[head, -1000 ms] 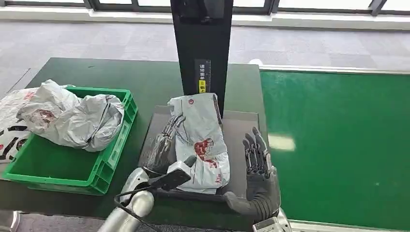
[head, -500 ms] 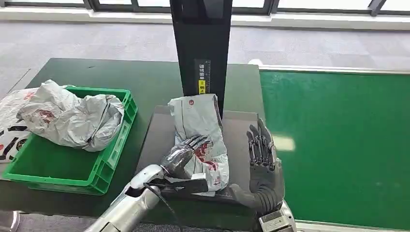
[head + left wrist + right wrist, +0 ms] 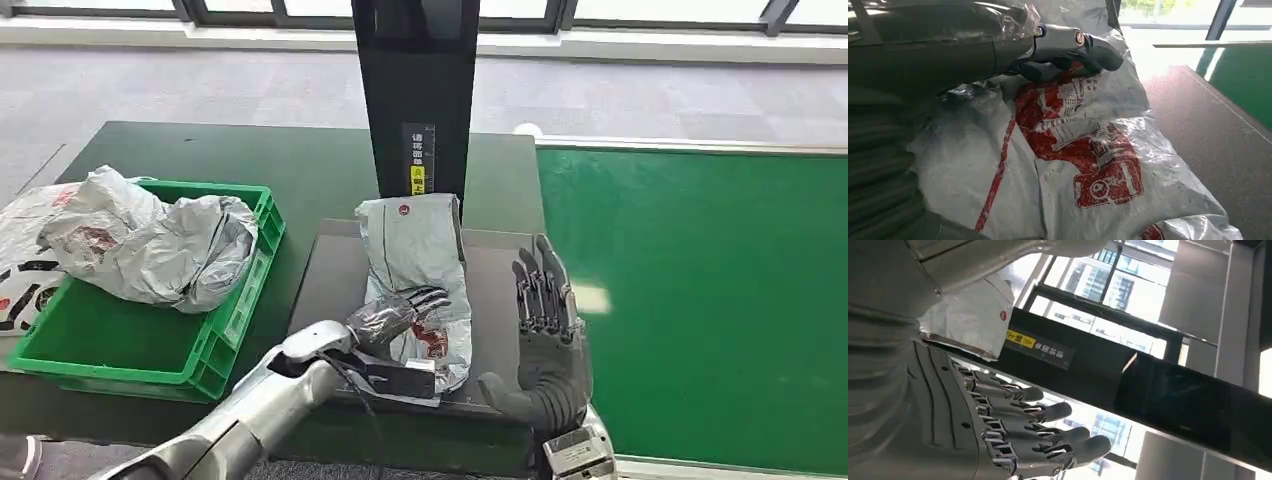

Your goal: Moved the parcel from conveyor to table for the left to box.

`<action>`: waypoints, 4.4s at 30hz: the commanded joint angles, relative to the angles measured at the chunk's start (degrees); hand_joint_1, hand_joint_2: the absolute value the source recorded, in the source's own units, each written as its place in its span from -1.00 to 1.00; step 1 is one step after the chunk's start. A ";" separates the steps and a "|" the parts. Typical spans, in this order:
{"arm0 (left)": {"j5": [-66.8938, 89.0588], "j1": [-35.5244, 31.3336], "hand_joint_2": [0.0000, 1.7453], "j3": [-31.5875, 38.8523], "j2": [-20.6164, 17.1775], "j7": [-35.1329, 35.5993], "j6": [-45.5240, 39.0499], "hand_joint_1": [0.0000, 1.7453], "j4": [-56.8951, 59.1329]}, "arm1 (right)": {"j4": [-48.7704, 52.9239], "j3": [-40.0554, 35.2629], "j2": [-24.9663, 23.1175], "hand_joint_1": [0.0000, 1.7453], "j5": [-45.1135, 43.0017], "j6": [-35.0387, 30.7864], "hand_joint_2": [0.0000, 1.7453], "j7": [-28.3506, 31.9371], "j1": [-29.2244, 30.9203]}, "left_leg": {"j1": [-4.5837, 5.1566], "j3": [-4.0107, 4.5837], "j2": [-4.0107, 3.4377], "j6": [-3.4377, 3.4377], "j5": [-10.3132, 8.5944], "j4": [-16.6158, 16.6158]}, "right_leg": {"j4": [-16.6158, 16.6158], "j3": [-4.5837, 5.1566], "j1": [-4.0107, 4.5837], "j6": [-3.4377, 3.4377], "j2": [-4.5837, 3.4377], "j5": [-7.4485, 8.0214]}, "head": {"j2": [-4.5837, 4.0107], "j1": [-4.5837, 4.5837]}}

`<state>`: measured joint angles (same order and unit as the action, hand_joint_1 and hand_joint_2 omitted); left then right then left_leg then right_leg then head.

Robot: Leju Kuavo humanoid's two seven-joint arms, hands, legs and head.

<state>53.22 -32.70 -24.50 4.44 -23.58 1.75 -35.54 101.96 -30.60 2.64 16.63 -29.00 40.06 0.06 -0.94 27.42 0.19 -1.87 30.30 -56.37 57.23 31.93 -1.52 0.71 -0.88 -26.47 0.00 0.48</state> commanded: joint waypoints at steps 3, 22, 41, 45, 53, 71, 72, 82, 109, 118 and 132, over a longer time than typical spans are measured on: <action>1.89 -0.71 1.00 -7.18 -5.46 0.07 2.94 1.00 5.78 | -4.11 -2.94 2.23 -1.00 -1.17 0.93 1.00 -0.06 3.99 | -0.04 -0.08 -0.34 0.10 -0.18 0.33 | -0.32 0.04 0.08 -0.17 -0.22 0.28 | 0.00 0.00; 2.08 4.93 1.00 -8.77 -10.64 0.06 6.59 1.00 0.08 | 0.00 -5.32 4.41 -1.00 -0.08 -2.71 1.00 -0.06 0.72 | -0.05 -0.46 -0.29 0.04 -0.11 0.26 | -0.15 -0.33 0.05 -0.10 -0.19 0.15 | 0.00 0.00; -3.68 14.91 1.00 8.43 -3.89 3.48 -28.23 1.00 -30.36 | 3.09 -6.39 4.15 -1.00 3.50 -7.68 1.00 -0.06 -3.98 | -0.12 -0.17 -0.01 0.12 -0.14 0.13 | -0.18 -0.16 0.15 -0.15 0.14 0.14 | 0.00 0.00; 4.36 18.91 1.00 7.95 -4.15 6.05 -36.85 1.00 -40.73 | 2.87 -7.53 4.33 -1.00 3.87 -9.55 1.00 -0.06 -4.28 | -0.09 -0.30 0.08 0.09 -0.09 0.04 | -0.09 0.06 0.12 -0.11 0.16 0.01 | 0.00 0.00; 4.17 19.35 1.00 7.75 -3.91 5.51 -38.09 1.00 -41.37 | 2.82 -7.30 4.30 -1.00 3.85 -9.80 1.00 -0.06 -4.29 | -0.09 -0.20 -0.03 0.08 -0.09 0.11 | -0.15 0.15 0.13 -0.15 0.05 0.08 | 0.00 0.00; 4.91 16.83 1.00 11.57 -3.48 4.79 -41.75 1.00 -40.77 | 3.09 -8.14 4.82 -1.00 3.79 -10.97 1.00 -0.06 -5.21 | -0.07 0.15 0.05 0.05 0.00 0.02 | -0.04 0.21 0.10 -0.08 0.07 -0.02 | 0.00 0.00; 10.83 17.10 1.00 20.47 0.38 3.76 -41.75 1.00 -44.26 | 2.96 -8.30 4.83 -1.00 3.46 -10.58 1.00 -0.06 -4.94 | -0.07 0.17 0.05 0.08 -0.04 0.08 | -0.11 0.23 0.11 -0.12 0.10 0.02 | 0.00 0.00; 3.20 -2.15 1.00 49.56 -8.57 -7.64 -41.75 1.00 -24.99 | 1.09 -9.25 4.62 -1.00 1.57 -9.65 1.00 -0.06 -2.49 | -0.18 0.29 -0.19 -0.03 -0.14 0.07 | 0.00 0.41 0.21 -0.24 -0.13 0.16 | 0.00 0.00; 22.32 -15.08 1.00 39.63 -16.14 27.47 -20.47 1.00 16.17 | 3.78 -3.22 2.15 -1.00 5.08 -1.51 1.00 -0.06 -5.64 | -0.15 -0.10 0.05 -0.25 -0.39 0.13 | 0.07 0.57 0.20 -0.39 0.09 0.23 | 0.00 0.00; 24.59 -10.03 1.00 40.33 -16.35 31.68 -14.29 1.00 17.05 | 3.10 -0.77 -0.71 -1.00 6.75 3.76 1.00 -0.06 -5.16 | -0.12 -0.10 -0.13 -0.26 -0.35 0.14 | 0.10 0.62 0.16 -0.41 -0.07 0.23 | 0.00 0.00; 23.82 -7.27 1.00 42.93 -14.95 28.12 -14.03 -1.00 15.08 | 1.87 2.04 -3.44 -1.00 9.14 8.29 1.00 -0.06 -4.56 | -0.13 0.27 -0.13 -0.22 -0.41 0.22 | -0.01 0.47 0.17 -0.41 -0.07 0.31 | 0.00 0.00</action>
<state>77.96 -42.53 17.97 -11.56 6.56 -11.89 -23.08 106.27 -32.22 1.62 24.68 -21.83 40.02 -5.94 -1.09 27.73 0.14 -2.21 30.01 -56.34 57.44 32.42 -1.37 0.37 -0.96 -26.30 0.00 0.48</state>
